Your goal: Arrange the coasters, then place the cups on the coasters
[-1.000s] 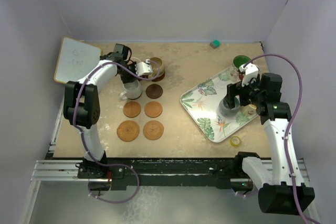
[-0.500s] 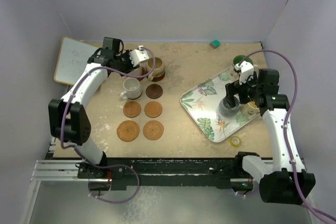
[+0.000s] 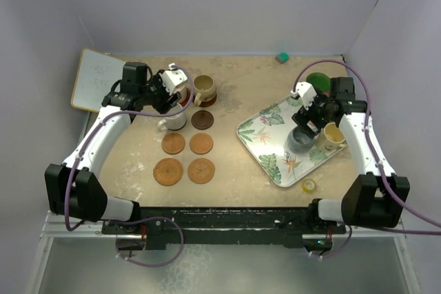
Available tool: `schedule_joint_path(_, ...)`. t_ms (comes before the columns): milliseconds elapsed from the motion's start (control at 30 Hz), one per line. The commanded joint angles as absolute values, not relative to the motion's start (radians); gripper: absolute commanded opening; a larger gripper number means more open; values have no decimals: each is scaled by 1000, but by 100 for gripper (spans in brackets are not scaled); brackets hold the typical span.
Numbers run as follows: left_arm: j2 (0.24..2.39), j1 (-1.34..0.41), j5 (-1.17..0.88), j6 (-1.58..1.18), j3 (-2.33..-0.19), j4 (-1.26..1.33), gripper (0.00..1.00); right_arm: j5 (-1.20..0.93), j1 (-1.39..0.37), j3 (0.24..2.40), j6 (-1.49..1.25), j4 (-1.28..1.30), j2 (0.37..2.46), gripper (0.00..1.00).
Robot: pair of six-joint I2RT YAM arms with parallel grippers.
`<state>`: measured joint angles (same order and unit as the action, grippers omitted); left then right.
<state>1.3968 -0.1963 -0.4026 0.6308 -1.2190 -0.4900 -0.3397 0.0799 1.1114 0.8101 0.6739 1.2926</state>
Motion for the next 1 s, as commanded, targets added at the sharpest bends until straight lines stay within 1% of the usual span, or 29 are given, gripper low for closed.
schedule_joint_path(0,1353,-186,-455,552,-1202,-430,58,-355,79,1191,1021,721,1360,91)
schedule_joint_path(167,1339,-186,-466,518,-1187,-418,58,-326,52,1226,1093,762,1444,86)
schedule_joint_path(300,1323,-186,-479,497,-1159,-400,58,-267,19,1207,1111,730,1484,81)
schedule_joint_path(467,1295,-186,-483,484,-1120,-376,58,-228,-19,1169,1115,681,1515,77)
schedule_joint_path(600,1278,-187,-485,494,-1104,-387,58,-196,-51,1146,1099,655,1542,73)
schedule_joint_path(800,1242,-186,-486,507,-1077,-403,58,-187,-85,1095,1050,613,1540,63)
schedule_joint_path(967,1220,-186,-487,521,-1062,-412,57,-225,-98,1083,984,614,1508,55)
